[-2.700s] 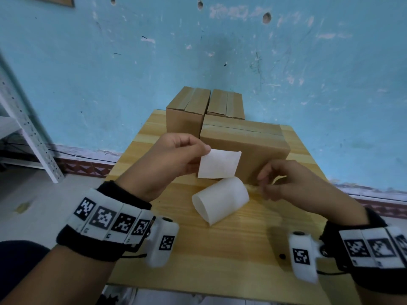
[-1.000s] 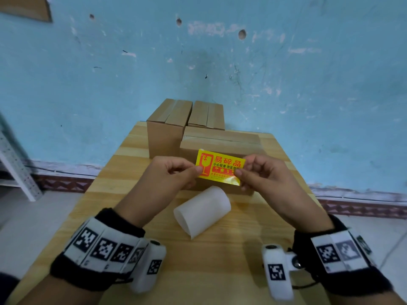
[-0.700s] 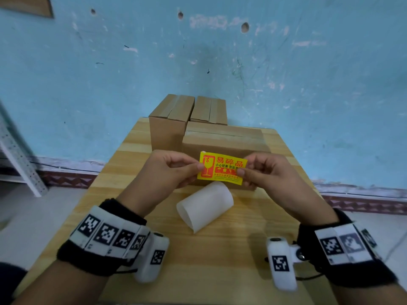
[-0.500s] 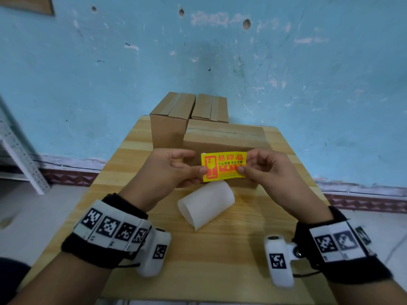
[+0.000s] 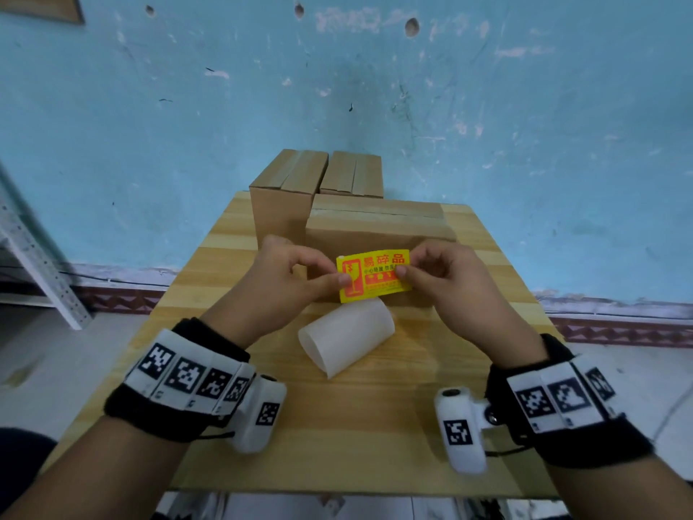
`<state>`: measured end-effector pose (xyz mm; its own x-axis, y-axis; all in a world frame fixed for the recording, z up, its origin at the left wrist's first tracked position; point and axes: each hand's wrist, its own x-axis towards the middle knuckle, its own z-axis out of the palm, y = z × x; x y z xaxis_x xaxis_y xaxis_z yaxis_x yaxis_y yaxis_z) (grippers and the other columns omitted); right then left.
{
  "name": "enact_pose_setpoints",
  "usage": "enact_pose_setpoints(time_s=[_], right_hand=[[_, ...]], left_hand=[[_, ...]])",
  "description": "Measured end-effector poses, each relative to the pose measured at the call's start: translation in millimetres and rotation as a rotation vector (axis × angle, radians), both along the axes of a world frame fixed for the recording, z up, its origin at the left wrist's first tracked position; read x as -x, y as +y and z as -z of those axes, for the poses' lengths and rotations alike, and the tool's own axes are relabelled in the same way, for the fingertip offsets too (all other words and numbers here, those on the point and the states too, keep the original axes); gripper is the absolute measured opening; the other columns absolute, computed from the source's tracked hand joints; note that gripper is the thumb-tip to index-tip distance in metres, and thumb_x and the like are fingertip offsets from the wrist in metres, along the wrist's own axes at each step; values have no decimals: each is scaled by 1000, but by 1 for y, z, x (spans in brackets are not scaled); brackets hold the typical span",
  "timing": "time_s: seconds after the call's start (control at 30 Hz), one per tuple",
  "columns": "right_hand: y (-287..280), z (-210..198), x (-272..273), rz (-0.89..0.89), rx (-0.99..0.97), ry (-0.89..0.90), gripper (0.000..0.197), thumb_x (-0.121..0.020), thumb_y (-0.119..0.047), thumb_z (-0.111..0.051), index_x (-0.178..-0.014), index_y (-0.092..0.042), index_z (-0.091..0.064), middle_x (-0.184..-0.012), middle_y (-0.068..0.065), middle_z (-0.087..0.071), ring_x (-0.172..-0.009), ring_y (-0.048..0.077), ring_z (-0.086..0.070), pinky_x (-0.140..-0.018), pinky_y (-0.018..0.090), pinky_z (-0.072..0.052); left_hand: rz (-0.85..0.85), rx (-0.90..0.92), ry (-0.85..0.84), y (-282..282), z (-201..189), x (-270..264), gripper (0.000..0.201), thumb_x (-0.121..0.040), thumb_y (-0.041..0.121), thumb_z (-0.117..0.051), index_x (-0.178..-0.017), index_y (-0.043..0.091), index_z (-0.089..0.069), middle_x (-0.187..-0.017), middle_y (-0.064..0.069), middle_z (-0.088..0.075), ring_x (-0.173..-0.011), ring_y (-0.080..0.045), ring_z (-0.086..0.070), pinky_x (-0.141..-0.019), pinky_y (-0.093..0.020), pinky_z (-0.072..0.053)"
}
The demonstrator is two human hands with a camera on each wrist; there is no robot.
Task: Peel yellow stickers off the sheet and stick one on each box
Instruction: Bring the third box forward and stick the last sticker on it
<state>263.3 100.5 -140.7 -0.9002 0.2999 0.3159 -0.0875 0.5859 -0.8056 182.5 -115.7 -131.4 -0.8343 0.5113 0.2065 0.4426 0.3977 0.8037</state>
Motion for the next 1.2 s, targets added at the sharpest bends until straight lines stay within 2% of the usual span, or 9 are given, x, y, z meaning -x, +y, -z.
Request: enact_pose_setpoints(time_s=[0.13,0.27,0.33,0.43,0.5,0.67,0.8,1.07,1.2], right_hand=[[-4,1,1,189,-193,-54,20,-84,-34,-75,-71,-36,-60,-114,11,-54,-103,17,-40,-79,22,-30],[-14,-8,-3,340,-307,-71,18,-85,-37,-74,-74,-38,-60,-144,15,-24,-140,26,-15,-98,27,-27],[-7,-4,6,296,-234,-153,22,-85,-34,-75,-68,-37,-60,-151,21,-32,-147,29,-12,-113,33,-22],[3,3,14,84,27,-141,13,-85,-22,-77,-74,-18,-71,-84,4,-67,-91,20,-59,-88,36,-44],[4,2,14,14,121,-104,13,-85,-15,-76,-77,-6,-71,-66,-2,-59,-63,12,-50,-63,29,-40],[-1,-21,8,-17,137,126,19,-85,-15,-77,-69,-20,-69,-61,-9,-62,-66,19,-60,-65,45,-56],[-6,-36,-1,-63,201,191,11,-86,-11,-75,-79,-5,-69,-51,-12,-54,-51,6,-52,-51,20,-43],[-11,-31,-7,-36,209,111,15,-85,-13,-76,-72,-12,-68,-51,-15,-52,-53,7,-48,-49,20,-39],[-11,-30,-6,-31,240,89,13,-85,-11,-76,-74,-14,-69,-52,-21,-57,-54,-2,-52,-51,11,-41]], left_hand=[[-88,37,53,9,1,0,5,-77,42,-78,-77,41,-73,-118,-2,-46,-118,-18,-40,-102,-36,-39],[-183,60,-25,16,1,3,7,-77,39,-80,-79,37,-74,-131,-2,-35,-132,-19,-31,-109,-35,-36],[-88,23,-132,18,6,8,12,-78,35,-81,-83,25,-80,-131,-8,-51,-121,-14,-47,-98,-23,-45],[34,-102,-239,18,8,11,14,-82,23,-78,-88,10,-81,-103,-12,-75,-86,1,-63,-67,-7,-49],[39,-195,-237,16,8,12,14,-84,19,-76,-90,7,-80,-98,-11,-77,-85,0,-65,-68,-5,-48],[11,-404,-89,7,-6,15,15,-86,13,-73,-97,3,-78,-97,-9,-77,-92,-13,-70,-80,-19,-54],[45,-435,-16,0,-22,11,15,-88,12,-71,-98,3,-78,-98,-9,-78,-97,-18,-71,-86,-25,-54],[0,-456,-90,-3,-15,-1,8,-88,11,-71,-89,11,-79,-83,7,-77,-81,2,-67,-72,-11,-51],[-24,-435,-155,-6,-9,-4,11,-86,14,-73,-93,9,-80,-90,2,-79,-87,-5,-72,-75,-16,-56]])
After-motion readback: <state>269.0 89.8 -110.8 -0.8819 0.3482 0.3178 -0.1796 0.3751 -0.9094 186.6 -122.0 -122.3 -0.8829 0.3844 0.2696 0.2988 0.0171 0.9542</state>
